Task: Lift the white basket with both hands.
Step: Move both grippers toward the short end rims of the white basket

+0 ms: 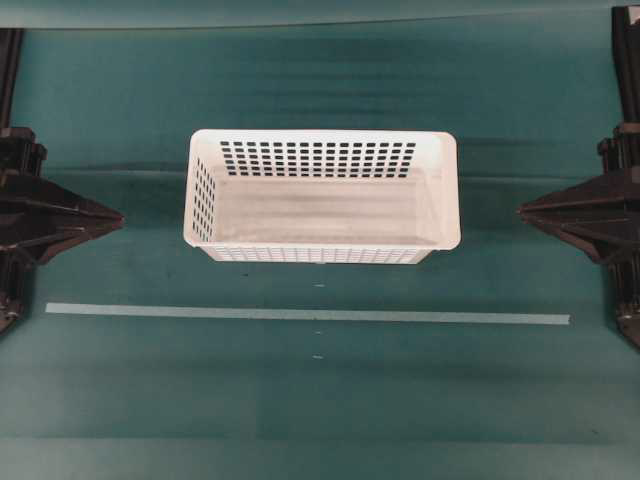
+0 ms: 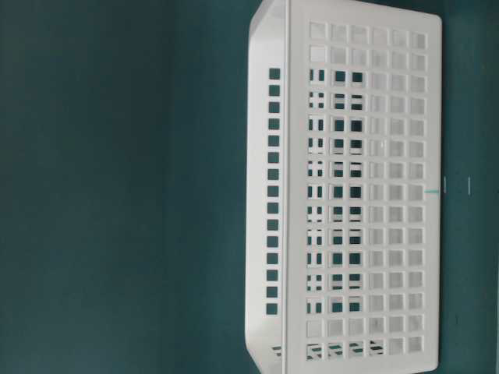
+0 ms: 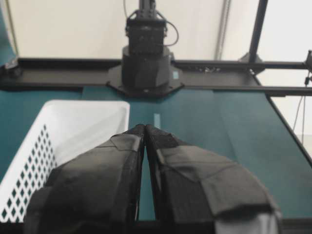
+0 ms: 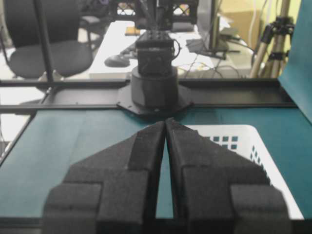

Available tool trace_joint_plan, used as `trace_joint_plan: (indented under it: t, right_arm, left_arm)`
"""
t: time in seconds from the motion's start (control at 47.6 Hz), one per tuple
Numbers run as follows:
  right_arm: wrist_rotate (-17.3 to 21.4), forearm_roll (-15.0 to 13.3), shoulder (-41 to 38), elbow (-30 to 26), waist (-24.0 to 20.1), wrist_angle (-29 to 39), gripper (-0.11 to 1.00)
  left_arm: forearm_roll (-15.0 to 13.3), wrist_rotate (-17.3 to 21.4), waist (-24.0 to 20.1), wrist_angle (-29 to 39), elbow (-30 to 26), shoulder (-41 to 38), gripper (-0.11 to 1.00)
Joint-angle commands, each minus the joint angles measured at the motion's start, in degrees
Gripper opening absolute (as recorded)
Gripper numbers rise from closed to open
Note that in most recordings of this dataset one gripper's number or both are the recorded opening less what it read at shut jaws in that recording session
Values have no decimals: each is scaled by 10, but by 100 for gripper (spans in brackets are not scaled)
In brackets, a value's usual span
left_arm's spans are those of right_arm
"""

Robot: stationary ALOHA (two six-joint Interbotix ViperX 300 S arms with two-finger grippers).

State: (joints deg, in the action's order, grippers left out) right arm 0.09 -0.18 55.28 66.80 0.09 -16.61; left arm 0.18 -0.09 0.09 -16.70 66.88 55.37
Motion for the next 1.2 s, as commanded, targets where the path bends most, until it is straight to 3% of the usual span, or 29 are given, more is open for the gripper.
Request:
trace_joint_plan:
  t: [0.0,0.147,0.273,0.336,0.441,0.693,0.756,0.882,0.987,1.176]
  right_arm:
    - [6,9,-4,-3,2,-5,14]
    - [34,53,-1,-4,7,0,2]
    - [83,91,-4,-17,18,23,-1]
    - [125,128,-9,-35,34,63,-2]
    - [180,163,-25,-68,78,159,-2]
    - [289,165,-89,-164,161,388,-2]
    - [321,165,-108,-184,170,419,-2]
    - [383,165,-151,-216,178,453,-2]
    - [421,163,-181,-229,178,461,-2]
    - [486,156,-222,-255,196,511,-2]
  left_arm:
    - [7,-19,-4,3,-19,-6,14]
    - [7,-48,-8,7,-38,-4,1]
    - [6,-82,-7,40,-55,-7,-4]
    - [6,-108,-9,62,-68,-7,-4]
    - [6,-171,-18,93,-96,-13,-5]
    - [6,-374,-68,185,-149,-33,-5]
    - [7,-439,-82,215,-161,-46,-5]
    - [8,-525,-98,259,-174,-66,-5]
    - [9,-569,-108,298,-186,-85,-5]
    - [9,-587,-127,398,-221,-127,-5]
